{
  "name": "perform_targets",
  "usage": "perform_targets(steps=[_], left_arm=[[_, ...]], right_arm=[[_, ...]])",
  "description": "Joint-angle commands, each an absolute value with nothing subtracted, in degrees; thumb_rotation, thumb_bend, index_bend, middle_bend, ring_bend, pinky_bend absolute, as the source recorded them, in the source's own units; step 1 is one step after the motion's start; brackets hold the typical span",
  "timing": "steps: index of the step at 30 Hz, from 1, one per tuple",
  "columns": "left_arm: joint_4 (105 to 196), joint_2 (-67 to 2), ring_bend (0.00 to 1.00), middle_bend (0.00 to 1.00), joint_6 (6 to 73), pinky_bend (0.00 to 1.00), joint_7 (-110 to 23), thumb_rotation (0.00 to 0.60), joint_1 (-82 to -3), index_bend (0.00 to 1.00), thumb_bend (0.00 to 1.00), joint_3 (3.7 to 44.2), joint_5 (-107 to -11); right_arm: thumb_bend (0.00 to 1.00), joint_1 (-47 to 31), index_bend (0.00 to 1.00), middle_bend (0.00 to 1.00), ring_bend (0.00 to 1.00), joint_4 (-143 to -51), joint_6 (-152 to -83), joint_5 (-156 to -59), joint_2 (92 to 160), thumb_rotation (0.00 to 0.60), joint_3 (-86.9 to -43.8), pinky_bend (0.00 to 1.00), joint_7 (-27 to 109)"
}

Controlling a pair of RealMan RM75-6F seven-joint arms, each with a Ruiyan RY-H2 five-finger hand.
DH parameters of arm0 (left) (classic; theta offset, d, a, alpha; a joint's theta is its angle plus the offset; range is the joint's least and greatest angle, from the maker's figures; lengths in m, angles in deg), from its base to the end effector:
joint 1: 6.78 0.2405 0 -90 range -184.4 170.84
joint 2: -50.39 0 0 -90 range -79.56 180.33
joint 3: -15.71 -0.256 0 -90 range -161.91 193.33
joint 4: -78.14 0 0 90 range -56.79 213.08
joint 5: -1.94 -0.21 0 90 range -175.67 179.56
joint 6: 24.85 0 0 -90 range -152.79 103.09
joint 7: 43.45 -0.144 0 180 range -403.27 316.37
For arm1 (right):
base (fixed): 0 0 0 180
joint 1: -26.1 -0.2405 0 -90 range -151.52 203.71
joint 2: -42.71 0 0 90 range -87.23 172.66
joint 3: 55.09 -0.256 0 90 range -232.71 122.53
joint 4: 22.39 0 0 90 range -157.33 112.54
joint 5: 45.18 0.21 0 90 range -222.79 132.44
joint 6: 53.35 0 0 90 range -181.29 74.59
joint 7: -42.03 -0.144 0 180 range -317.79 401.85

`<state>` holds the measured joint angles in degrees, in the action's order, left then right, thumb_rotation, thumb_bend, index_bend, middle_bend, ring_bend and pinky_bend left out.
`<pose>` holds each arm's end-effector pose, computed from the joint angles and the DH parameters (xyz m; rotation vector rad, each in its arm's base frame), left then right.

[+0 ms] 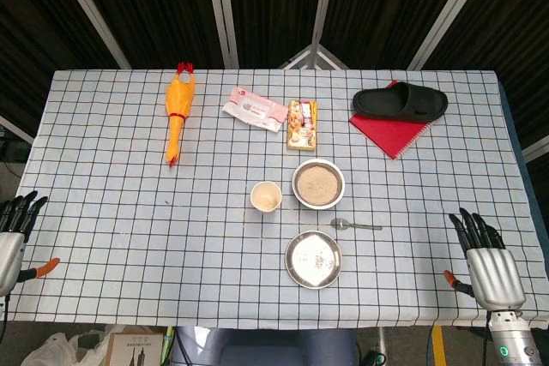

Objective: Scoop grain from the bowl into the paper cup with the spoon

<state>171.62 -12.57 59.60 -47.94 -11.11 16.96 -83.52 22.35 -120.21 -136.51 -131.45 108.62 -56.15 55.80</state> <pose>-0.3144 0.1720 0.1590 -1.4202 -0.8802 -0.8121 -0.2949 -0.1665 0.1320 1.4703 -0.8715 0.7736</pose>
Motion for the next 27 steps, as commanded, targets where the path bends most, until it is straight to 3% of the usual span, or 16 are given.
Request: perform_targets(steps=[1, 11, 13, 16, 19, 23, 25, 27], left_arm=[[171.59, -12.51, 0.0, 0.0, 59.49, 0.0, -47.79, 0.6, -11.11, 0.0, 0.0, 16.95, -83.43], [171.9, -12.37, 0.0, 0.0, 59.71, 0.0, -47.66, 0.6, -11.0, 0.0, 0.0, 16.84, -83.7], [171.99, -12.33, 0.0, 0.0, 59.62, 0.0, -47.62, 0.6, -11.03, 0.0, 0.0, 16.83, -83.67], [172.1, -12.21, 0.0, 0.0, 59.45, 0.0, -47.66, 0.6, -11.07, 0.0, 0.0, 16.72, -83.78], [172.23, -11.93, 0.0, 0.0, 59.86, 0.0, -47.29, 0.6, -10.78, 0.0, 0.0, 16.47, -84.15], [172.31, -11.72, 0.0, 0.0, 59.71, 0.0, -46.51, 0.6, -10.75, 0.0, 0.0, 16.6, -83.74], [172.47, -11.54, 0.0, 0.0, 59.11, 0.0, -46.5, 0.6, -10.87, 0.0, 0.0, 16.5, -83.44], [172.65, -11.42, 0.0, 0.0, 59.03, 0.0, -46.54, 0.6, -10.93, 0.0, 0.0, 16.49, -83.5]], right_arm=[[0.24, 22.33, 0.0, 0.0, 0.0, -120.13, -136.54, -131.46, 108.74, 0.6, -56.19, 0.15, 55.92], [0.24, 22.38, 0.0, 0.0, 0.0, -120.34, -136.88, -131.71, 108.89, 0.6, -56.32, 0.17, 55.39], [0.24, 22.33, 0.0, 0.0, 0.01, -120.47, -137.18, -131.79, 109.11, 0.6, -56.6, 0.23, 55.17], [0.24, 22.23, 0.0, 0.03, 0.12, -120.39, -138.55, -131.97, 109.97, 0.6, -57.67, 0.4, 55.38], [0.24, 21.68, 0.0, 0.19, 0.33, -120.38, -139.53, -131.89, 111.5, 0.6, -59.14, 0.61, 55.51], [0.24, 20.16, 0.01, 0.57, 0.72, -121.1, -138.02, -130.16, 113.74, 0.6, -60.77, 0.87, 55.19], [0.24, 18.58, 0.1, 0.73, 0.87, -121.83, -135.09, -127.79, 115.02, 0.6, -61.65, 0.96, 55.63], [0.24, 17.01, 0.27, 0.85, 0.97, -121.93, -132.37, -125.75, 115.9, 0.6, -62.33, 1.0, 57.35]])
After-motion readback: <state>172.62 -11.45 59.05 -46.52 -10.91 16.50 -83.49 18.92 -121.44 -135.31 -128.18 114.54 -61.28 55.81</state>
